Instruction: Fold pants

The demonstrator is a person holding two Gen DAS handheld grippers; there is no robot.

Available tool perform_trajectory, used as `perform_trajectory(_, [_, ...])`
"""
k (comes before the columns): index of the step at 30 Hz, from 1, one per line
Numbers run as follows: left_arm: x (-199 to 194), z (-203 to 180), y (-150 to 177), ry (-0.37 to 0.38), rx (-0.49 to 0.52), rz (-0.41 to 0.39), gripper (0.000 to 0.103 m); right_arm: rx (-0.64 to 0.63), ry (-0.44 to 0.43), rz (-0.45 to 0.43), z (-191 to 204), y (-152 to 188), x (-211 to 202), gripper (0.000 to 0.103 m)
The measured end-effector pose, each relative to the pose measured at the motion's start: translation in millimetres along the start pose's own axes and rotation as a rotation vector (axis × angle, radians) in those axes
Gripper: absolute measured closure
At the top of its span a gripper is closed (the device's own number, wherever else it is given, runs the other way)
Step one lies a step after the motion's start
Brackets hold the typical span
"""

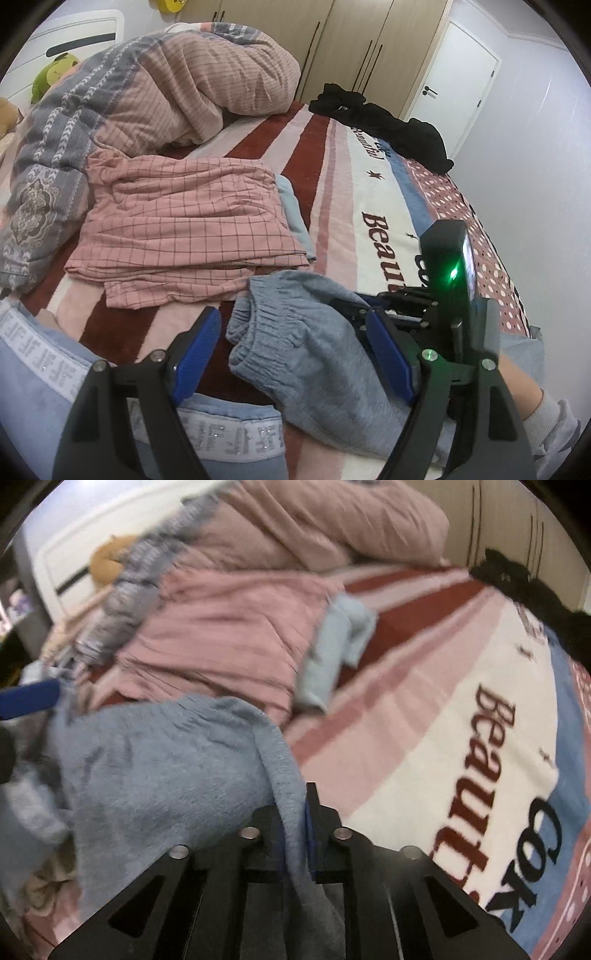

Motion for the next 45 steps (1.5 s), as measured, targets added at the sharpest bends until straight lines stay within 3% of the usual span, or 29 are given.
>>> perform_trajectory(2, [-1.8,-0.9,1.1,-0.001,0.007,-0.002,0.025,0.024,0.000,-0.011,-4.7,-1.7,-5.2,0.084])
perform_trajectory(4, [-2.9,-1.5,1.1,0.005,0.010,-0.004,0.025,0.034,0.003,-0.039,-8.4,-3.2,-22.9,0.056])
perform_trajectory(5, [-3.8,-2.9,1.9,0.012,0.012,-0.004,0.025,0.036,0.000,-0.052,-10.8,-2.4,-31.0,0.054])
perform_trajectory(10, [-4.7,-12.4,5.8,0.035,0.029,0.001,0.025,0.078,0.018,-0.086,-32.5,28.1,-95.8,0.053])
perform_trajectory(14, [-4.9,-19.7,8.9,0.041,0.037,0.003,0.025,0.102,-0.048,-0.072,-40.5,69.7,-127.1,0.054])
perform_trajectory(18, [-4.9,-25.0,10.6,0.044,0.044,0.004,0.025,0.051,-0.056,-0.008,-41.2,102.5,-126.1,0.052])
perform_trajectory(23, [-3.8,-28.3,11.1,0.038,0.058,0.004,0.025,-0.052,-0.044,0.043,-29.4,105.0,-101.2,0.052])
perform_trajectory(24, [-3.9,-28.3,11.1,0.038,0.059,0.004,0.025,-0.069,-0.039,0.058,-27.4,102.8,-94.4,0.053])
perform_trajectory(26, [-2.8,-27.0,10.5,0.041,0.059,0.005,0.025,-0.084,-0.043,0.100,-23.3,102.4,-85.1,0.075])
perform_trajectory(27, [-3.0,-27.0,10.9,0.039,0.057,0.005,0.025,-0.097,-0.041,0.105,-20.8,103.3,-84.4,0.097])
perform_trajectory(28, [-2.3,-26.3,11.0,0.037,0.053,0.008,0.025,-0.121,-0.023,0.100,-16.2,103.8,-87.1,0.101])
perform_trajectory(35, [-1.6,-34.7,15.4,0.051,0.077,0.018,0.025,-0.144,0.122,-0.004,-11.2,99.2,-110.1,0.102])
perform_trajectory(42, [-1.0,-33.9,14.7,0.051,0.077,0.019,0.025,-0.107,0.249,0.024,-34.3,76.6,-86.5,0.102])
perform_trajectory(45, [0.4,-30.7,13.8,0.052,0.068,0.022,0.025,-0.050,0.200,0.045,-46.7,75.2,-77.9,0.102])
Point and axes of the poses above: each gripper's, at about its wrist camera, not at the fingertips, and x roughly the way its jaws point, z to its left, y to its underside, the point moved 3 cm from there along x, roughly the way its jaws point, and after that the axes turned 12 degrees about -y, right-handed, at the moved point
